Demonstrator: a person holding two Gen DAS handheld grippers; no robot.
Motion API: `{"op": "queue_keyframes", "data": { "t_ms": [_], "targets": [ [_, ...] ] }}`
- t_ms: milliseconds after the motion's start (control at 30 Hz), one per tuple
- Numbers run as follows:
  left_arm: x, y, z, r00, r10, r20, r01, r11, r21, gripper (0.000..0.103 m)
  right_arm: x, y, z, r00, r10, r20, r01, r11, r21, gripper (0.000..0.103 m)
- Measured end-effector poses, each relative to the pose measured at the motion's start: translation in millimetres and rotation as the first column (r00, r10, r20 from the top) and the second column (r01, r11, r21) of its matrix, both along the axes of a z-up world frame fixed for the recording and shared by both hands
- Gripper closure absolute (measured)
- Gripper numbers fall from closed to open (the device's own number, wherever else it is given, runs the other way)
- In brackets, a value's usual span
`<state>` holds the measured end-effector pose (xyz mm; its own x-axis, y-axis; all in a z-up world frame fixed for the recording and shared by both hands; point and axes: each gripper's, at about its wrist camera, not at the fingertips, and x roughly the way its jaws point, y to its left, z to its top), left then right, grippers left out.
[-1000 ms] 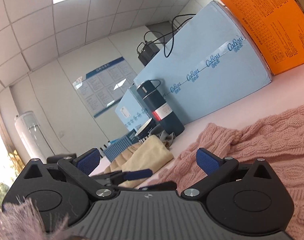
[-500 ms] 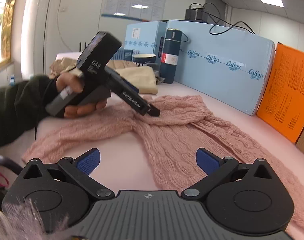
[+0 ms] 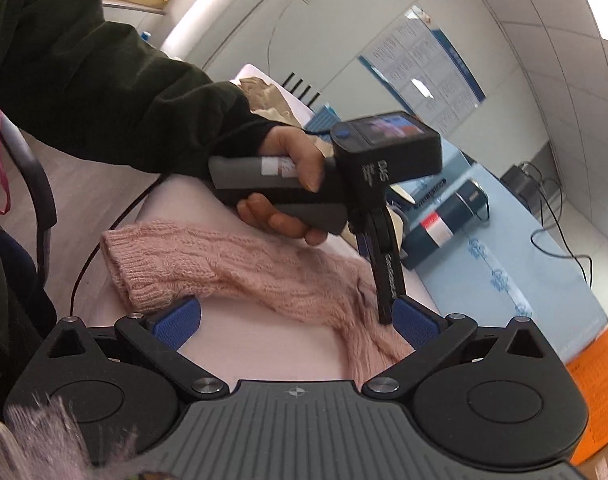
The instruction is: Fold clothes
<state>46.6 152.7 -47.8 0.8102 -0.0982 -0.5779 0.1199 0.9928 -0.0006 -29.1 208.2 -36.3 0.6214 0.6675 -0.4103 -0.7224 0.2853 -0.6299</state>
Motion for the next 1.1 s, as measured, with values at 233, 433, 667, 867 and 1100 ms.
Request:
{"op": "queue_keyframes", "data": {
  "t_ms": [233, 433, 667, 867, 1100],
  "targets": [
    [2.2, 13.9, 1.3, 0.999, 0.040, -0.010, -0.041, 0.996, -0.078, 0.000, 13.0, 15.3, -2.4, 0.992, 0.126, -0.002, -0.125, 0.991, 0.035, 0.003],
    [3.4, 15.1, 0.5, 0.999, 0.040, -0.024, -0.042, 0.995, -0.089, 0.000, 23.0, 27.9, 2.1, 0.972, 0.188, -0.137, -0.186, 0.982, 0.032, 0.064],
    [-10.5, 27.2, 12.1, 0.989, 0.143, 0.033, -0.140, 0.987, -0.076, 0.000, 35.1, 26.7, 9.3, 0.968, 0.108, -0.226, -0.089, 0.992, 0.094, 0.089],
    [-98.0, 48.2, 22.9, 0.976, 0.004, 0.216, -0.021, 0.997, 0.078, 0.000, 54.5, 8.0, 27.5, 0.922, 0.071, -0.380, 0.012, 0.977, 0.212, 0.089],
    [-215.7, 70.9, 16.9, 0.908, -0.100, 0.407, 0.040, 0.987, 0.155, 0.000, 68.4, -3.3, 33.4, 0.852, 0.101, -0.513, 0.058, 0.957, 0.285, 0.089]
  ]
}}
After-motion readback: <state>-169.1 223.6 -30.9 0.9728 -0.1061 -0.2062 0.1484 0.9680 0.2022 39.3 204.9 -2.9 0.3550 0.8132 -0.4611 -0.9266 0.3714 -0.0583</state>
